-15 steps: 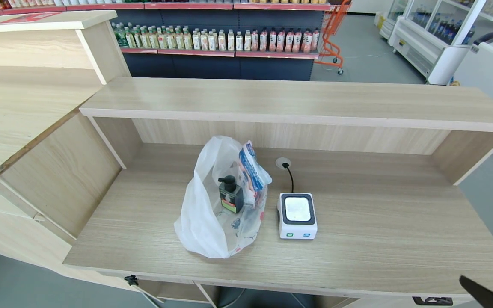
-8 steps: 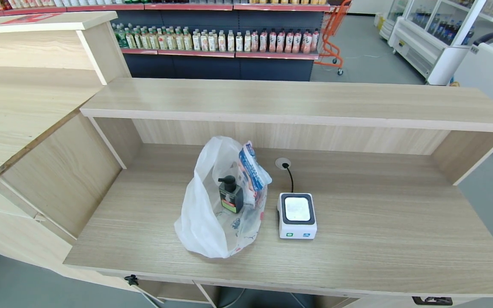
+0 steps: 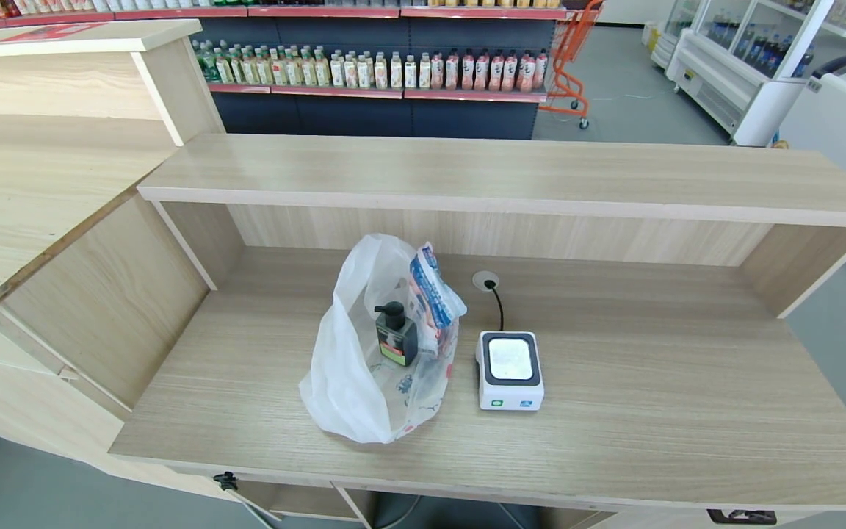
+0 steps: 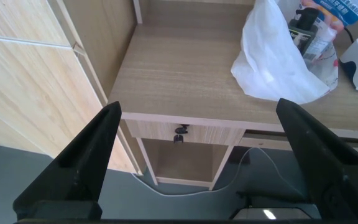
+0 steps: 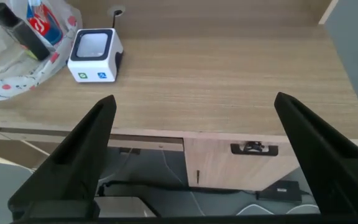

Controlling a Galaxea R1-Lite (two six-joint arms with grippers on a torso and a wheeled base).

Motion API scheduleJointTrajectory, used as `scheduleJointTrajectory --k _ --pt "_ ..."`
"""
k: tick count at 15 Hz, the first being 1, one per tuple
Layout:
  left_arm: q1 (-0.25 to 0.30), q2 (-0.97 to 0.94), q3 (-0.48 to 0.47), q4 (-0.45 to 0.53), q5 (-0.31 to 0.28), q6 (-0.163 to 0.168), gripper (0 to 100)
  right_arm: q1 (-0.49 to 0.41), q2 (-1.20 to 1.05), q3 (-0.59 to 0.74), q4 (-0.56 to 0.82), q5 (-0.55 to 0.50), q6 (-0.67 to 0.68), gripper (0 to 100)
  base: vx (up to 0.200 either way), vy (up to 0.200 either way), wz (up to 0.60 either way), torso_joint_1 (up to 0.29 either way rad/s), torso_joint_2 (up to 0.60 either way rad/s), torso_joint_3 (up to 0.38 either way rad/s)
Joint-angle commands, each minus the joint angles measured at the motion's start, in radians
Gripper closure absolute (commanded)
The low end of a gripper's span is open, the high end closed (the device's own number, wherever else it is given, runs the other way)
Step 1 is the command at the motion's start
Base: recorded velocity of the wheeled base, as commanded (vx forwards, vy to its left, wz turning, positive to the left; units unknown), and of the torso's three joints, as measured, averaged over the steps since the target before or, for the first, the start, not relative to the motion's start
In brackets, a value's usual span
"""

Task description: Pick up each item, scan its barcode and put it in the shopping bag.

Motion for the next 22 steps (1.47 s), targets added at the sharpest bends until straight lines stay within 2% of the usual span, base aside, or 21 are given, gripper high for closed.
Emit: scheduleJointTrajectory --k 1,5,6,11,17,22 --pt "0.000 0.000 0.000 0.000 0.000 0.000 0 0.000 0.005 0.000 0.000 0.001 -0.001 0 0.000 0.000 0.00 0.000 0.00 0.000" --pt "0.000 0.000 0.000 0.000 0.000 0.000 0 0.000 0.005 0.000 0.000 0.001 -0.001 0 0.000 0.000 0.00 0.000 0.00 0.000" --pt "0.000 0.000 0.000 0.000 0.000 0.000 0 0.000 0.005 0.000 0.000 0.001 -0.001 100 0.000 0.000 0.00 0.000 0.00 0.000" --pt "0.000 0.000 0.000 0.000 0.000 -0.002 0 0.000 0.005 0.000 0.000 -0.002 0.001 100 0.000 0.000 0.00 0.000 0.00 0.000" --pt "0.000 0.000 0.000 0.000 0.000 -0.002 0 0.000 0.005 0.000 0.001 -0.002 0.001 100 0.200 -0.200 0.00 0.004 0.00 0.001" --pt "0.000 0.000 0.000 0.000 0.000 -0.002 0 0.000 0.005 0.000 0.001 -0.002 -0.001 100 0.000 0.000 0.00 0.000 0.00 0.000"
